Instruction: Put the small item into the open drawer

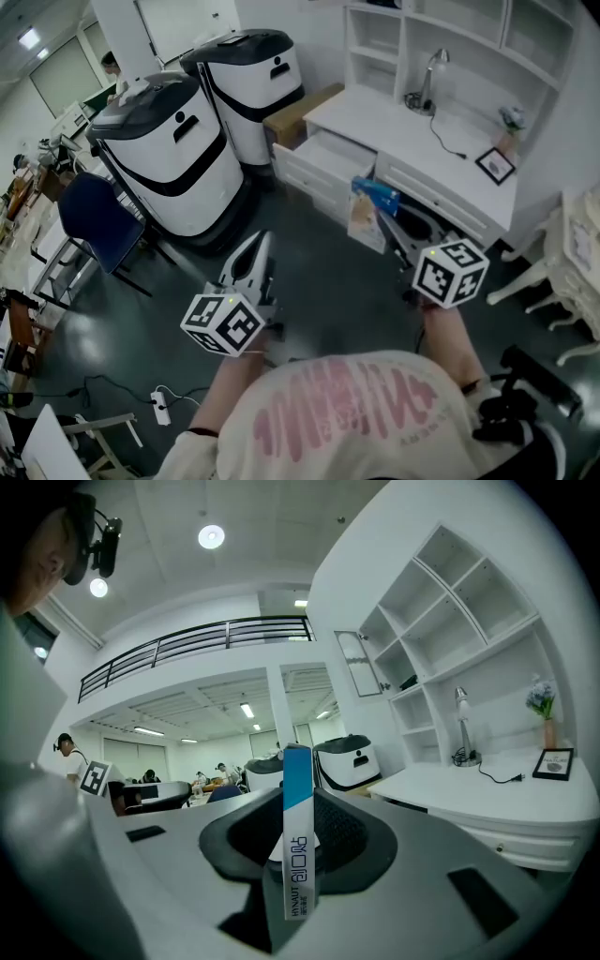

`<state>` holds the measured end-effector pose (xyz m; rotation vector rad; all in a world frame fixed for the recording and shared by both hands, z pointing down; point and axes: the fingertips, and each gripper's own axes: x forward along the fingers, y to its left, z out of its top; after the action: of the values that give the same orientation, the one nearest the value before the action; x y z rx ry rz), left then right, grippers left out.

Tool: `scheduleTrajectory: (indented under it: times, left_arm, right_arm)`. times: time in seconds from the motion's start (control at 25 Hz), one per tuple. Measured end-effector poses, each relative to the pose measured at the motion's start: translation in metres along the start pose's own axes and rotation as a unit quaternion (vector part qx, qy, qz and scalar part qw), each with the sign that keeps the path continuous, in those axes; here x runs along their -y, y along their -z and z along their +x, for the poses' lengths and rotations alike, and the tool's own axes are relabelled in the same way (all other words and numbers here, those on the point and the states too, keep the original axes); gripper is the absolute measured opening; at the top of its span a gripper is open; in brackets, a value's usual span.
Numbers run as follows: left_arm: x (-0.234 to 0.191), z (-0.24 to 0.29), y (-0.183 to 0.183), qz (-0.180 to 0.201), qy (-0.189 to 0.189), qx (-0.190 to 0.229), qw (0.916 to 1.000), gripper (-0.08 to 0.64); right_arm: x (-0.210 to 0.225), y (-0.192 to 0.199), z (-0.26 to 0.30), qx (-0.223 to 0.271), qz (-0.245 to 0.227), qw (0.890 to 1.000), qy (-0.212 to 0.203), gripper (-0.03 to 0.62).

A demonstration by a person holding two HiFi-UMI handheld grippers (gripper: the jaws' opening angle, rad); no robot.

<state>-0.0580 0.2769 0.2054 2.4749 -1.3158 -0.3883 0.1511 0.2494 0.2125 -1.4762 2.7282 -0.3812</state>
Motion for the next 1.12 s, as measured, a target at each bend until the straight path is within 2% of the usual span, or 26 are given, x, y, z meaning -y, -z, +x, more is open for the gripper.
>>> scheduleTrajectory:
  times: [0.2, 0.4, 0.72, 1.12]
  left_arm:
    - [-0.02, 0.016, 0.017, -0.007, -0.029, -0.029, 0.9991, 0.032]
    - [-0.041, 0.044, 0.031, -0.017, -0.037, -0.049, 0.998, 0.032]
    - [-0.065, 0.118, 0.037, -0.021, -0.009, -0.057, 0.9981, 0.032]
    - [-0.125, 0.227, 0.009, -0.034, 0.023, -0.069, 0.9967, 0.032]
  right_arm:
    - [0.021, 0.014, 0.012, -0.009, 0.031, 0.999, 0.006, 0.109]
    - [0.04, 0.033, 0.025, -0.034, 0.042, 0.998, 0.012, 0.109]
    - [0.087, 0.033, 0.061, -0.043, 0.042, 0.997, 0.038, 0.109]
    - [0.136, -0.007, 0.16, -0.033, 0.031, 0.997, 0.058, 0.109]
